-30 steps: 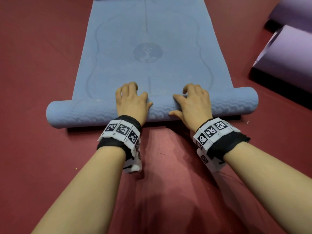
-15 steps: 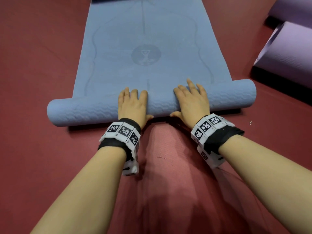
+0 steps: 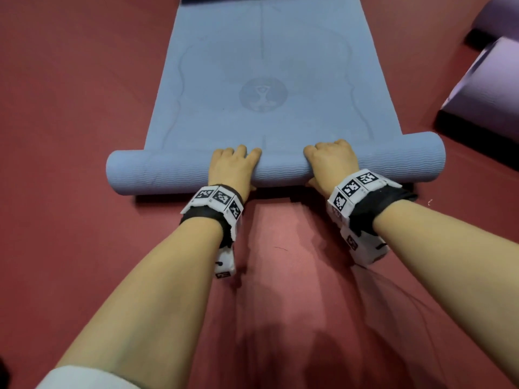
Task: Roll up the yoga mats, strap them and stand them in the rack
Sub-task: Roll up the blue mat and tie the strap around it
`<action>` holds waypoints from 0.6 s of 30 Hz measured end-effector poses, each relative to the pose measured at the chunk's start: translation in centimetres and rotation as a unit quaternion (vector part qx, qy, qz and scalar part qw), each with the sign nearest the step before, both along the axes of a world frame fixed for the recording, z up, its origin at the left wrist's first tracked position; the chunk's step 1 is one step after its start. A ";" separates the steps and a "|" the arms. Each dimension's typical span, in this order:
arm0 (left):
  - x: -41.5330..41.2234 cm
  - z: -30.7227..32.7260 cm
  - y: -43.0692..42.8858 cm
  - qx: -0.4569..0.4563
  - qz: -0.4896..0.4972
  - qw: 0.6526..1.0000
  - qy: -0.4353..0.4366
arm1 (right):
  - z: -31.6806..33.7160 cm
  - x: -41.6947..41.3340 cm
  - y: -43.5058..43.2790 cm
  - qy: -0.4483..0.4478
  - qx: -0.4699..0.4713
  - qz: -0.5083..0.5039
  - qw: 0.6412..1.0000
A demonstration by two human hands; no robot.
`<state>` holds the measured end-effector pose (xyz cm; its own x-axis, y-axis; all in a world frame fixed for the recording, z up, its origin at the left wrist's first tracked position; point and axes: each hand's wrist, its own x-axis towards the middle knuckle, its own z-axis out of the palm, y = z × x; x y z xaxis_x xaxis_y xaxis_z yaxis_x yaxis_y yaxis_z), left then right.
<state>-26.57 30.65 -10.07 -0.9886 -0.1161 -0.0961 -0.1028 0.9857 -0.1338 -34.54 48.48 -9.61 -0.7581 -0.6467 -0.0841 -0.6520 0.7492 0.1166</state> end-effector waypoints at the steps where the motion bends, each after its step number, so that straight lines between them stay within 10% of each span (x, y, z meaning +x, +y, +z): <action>1: 0.6 0.1 0.0 0.004 -0.003 1.000 -0.016 | 0.1 0.6 0.4 -0.012 0.000 0.009 1.000; 15: 11.8 3.2 2.7 0.208 -0.016 0.939 -0.273 | 2.7 11.1 7.8 -0.220 -0.040 0.044 0.974; 18: 11.5 3.1 2.8 0.137 -0.009 0.964 -0.227 | 2.6 10.8 7.7 -0.219 -0.048 0.027 0.974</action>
